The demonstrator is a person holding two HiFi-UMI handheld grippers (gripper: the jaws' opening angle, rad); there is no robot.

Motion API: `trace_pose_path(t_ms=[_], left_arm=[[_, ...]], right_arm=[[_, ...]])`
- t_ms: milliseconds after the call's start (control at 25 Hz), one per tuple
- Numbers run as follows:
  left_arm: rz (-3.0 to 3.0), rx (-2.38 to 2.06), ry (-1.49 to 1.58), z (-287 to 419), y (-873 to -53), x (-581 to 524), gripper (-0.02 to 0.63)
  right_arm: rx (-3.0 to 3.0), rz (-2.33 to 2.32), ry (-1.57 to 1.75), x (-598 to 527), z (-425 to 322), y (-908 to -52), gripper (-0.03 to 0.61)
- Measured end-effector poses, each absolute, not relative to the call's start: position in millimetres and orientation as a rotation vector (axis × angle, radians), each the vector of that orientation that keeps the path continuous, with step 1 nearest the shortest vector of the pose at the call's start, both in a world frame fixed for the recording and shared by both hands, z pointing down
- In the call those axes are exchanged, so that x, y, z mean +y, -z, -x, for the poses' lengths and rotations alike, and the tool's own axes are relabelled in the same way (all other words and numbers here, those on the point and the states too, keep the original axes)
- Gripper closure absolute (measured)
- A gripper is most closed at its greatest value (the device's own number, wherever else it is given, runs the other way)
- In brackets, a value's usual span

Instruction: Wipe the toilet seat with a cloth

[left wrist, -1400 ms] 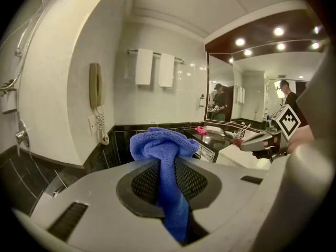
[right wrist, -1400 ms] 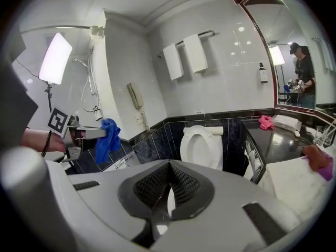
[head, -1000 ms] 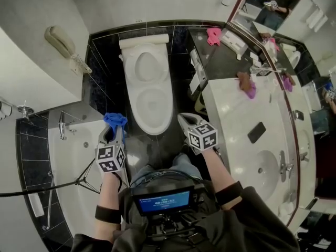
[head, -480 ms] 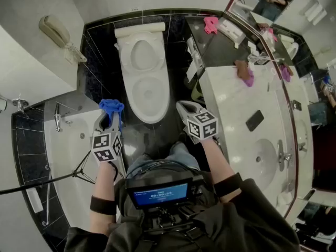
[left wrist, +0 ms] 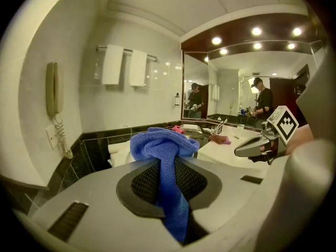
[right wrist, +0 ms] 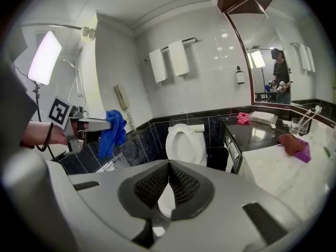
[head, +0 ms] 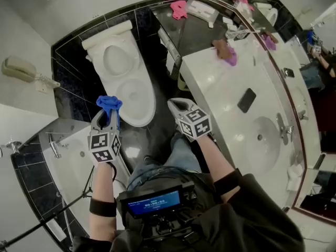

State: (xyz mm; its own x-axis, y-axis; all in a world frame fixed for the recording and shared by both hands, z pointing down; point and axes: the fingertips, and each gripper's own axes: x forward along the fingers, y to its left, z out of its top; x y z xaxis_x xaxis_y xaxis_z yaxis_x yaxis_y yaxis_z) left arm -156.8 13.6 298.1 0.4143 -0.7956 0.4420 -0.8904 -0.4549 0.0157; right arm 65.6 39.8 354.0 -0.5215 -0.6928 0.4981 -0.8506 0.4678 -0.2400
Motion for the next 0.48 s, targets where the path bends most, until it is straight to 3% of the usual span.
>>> trace_pose_path(t_ms=[480], left_arm=[[-2.568, -1.207, -0.749, -45.8, -339.9, -118.4, 0.541]], right_arm=[[-2.271, -1.421, -0.691, -53.5, -211.9, -397.5, 0.575]])
